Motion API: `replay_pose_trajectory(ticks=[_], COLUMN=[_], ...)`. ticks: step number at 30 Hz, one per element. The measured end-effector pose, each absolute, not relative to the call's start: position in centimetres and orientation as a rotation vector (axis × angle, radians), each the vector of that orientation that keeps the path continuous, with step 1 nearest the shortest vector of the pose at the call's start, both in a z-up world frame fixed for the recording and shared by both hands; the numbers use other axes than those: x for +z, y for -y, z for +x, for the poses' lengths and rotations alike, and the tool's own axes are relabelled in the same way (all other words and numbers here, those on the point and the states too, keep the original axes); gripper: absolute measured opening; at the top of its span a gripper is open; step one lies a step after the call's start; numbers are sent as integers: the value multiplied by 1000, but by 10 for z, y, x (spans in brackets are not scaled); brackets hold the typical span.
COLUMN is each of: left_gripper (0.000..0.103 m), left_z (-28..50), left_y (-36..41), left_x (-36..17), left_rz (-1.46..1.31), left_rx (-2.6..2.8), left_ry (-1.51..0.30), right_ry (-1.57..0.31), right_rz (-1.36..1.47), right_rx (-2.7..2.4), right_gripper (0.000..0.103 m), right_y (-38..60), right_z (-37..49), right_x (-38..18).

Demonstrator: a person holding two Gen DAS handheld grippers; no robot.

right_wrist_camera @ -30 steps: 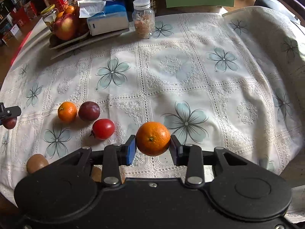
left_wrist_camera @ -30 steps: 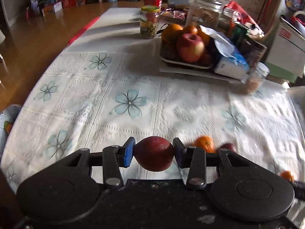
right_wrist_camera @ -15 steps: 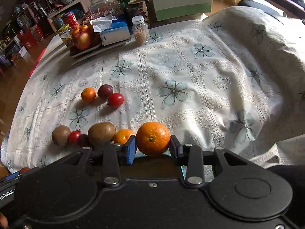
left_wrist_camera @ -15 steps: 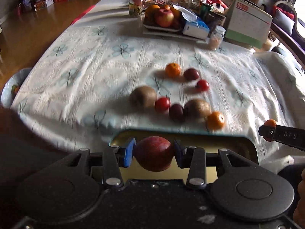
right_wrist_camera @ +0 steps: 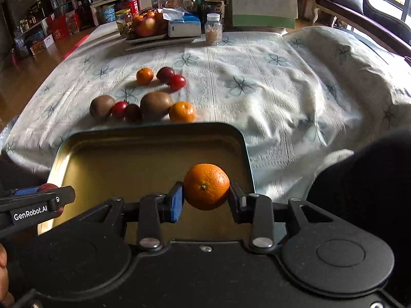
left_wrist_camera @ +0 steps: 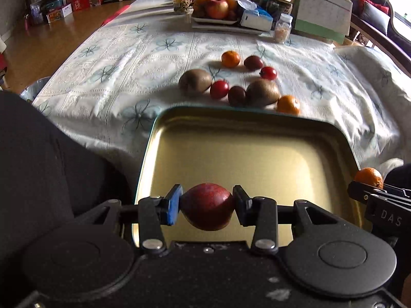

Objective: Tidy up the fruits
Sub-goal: 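Carry the red apple and tangerine in both tools over the gold tray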

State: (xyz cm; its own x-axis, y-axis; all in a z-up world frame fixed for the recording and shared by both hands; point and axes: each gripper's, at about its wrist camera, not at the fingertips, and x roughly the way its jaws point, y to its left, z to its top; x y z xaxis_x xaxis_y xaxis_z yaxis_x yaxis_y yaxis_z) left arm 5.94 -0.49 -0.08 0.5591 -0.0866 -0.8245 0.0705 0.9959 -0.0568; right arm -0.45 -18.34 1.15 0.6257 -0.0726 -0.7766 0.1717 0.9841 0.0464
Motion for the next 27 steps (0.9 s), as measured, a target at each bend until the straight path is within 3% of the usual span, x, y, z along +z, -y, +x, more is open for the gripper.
replay_pose_trajectory(ticks=[27], left_gripper=[43], left_z=[53], left_y=[7], left_x=[-19], left_rz=[7], left_rx=[-62], left_ry=[-977], right_ry=[-851], right_rz=[101], right_rx=[-145], right_gripper=[46], right_y=[176], right_z=[-19], right_x=[5])
